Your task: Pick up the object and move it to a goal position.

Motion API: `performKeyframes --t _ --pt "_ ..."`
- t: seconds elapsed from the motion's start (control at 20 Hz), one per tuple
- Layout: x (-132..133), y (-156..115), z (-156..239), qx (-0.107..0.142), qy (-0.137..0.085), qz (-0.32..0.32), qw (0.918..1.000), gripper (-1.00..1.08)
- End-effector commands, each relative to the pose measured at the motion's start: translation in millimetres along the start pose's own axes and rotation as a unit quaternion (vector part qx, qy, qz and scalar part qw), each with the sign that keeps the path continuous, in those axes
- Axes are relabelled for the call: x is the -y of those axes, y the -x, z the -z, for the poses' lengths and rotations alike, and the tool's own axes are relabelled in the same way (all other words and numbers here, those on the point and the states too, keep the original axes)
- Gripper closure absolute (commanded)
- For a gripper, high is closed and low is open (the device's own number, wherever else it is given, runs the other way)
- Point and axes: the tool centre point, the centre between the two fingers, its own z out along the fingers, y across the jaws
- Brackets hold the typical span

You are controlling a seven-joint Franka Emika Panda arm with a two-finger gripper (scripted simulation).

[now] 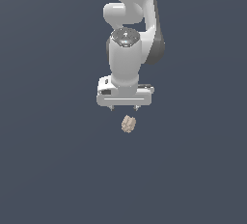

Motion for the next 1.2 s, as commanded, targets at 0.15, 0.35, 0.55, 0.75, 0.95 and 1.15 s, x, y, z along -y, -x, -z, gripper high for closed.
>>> performKeyframes --t 0.15,0.35,0.55,0.75,0.95,1.15 --pt "-4.1 2.3 -2.0 0.004 0.003 0.001 1.0000 -0.92" --pt "-18.7 10.6 -8.5 0.016 0.012 0.004 0.9998 -0.92" --pt "-22.2 12.6 -9.5 0.019 0.014 0.005 0.9997 -0.92" --pt "-19.8 11.8 -12.0 0.018 0.013 -0.002 0.9998 -0.92" --pt "-15.6 11.2 -19.4 0.018 0.011 -0.019 0.9996 -0.92" --pt "-8.9 10.3 -30.9 0.019 0.008 -0.046 0.9987 -0.92"
